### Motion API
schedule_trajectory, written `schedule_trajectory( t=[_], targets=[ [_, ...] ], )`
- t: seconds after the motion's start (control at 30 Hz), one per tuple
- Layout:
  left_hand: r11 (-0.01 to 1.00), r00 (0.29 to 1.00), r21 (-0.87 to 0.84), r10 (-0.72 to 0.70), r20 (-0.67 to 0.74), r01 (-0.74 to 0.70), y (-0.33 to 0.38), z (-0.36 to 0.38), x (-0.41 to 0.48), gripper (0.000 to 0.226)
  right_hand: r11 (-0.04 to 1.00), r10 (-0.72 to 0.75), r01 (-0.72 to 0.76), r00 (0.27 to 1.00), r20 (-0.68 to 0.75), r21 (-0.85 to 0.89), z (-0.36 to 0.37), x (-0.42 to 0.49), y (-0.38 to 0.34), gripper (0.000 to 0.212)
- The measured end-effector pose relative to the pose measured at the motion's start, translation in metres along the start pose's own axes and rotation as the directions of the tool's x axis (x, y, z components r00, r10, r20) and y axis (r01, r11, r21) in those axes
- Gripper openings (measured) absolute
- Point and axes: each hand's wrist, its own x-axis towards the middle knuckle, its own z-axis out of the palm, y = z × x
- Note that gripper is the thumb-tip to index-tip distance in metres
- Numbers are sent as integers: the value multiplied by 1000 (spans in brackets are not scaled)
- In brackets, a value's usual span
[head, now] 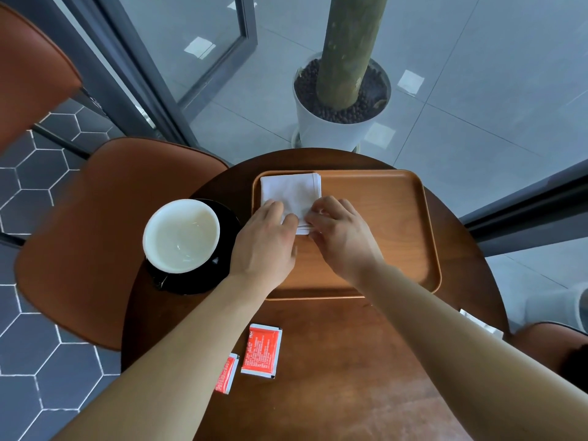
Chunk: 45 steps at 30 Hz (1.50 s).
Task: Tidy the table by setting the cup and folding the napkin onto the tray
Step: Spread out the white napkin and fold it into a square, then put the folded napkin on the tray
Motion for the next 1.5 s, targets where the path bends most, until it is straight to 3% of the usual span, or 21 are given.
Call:
schedule_trajectory(
  t=[0.4,0.67,1.03,1.33,1.5],
  targets=[
    [1000,999,-7,7,-44,-7,2,-4,-1,35,999,2,1,997,82,-43,-6,1,-2,23],
    [1000,997,1,16,-76,-16,5,-10,-10,46,999,29,-28,999,39,-16,-17,-10,-7,37],
    [1000,996,-29,-3,-91,0,14,-20,-41,48,999,54,-54,998,30,-6,-42,-36,-17,40],
    [980,976,-196,-84,-201,44,3,-28,-109,40,992,82,-82,997,4,92,-58,-92,-33,38],
    [963,976,-250,-147,-161,104,-27,-4,-176,41,985,116,-117,993,14,124,-52,-171,-52,32]
  ],
)
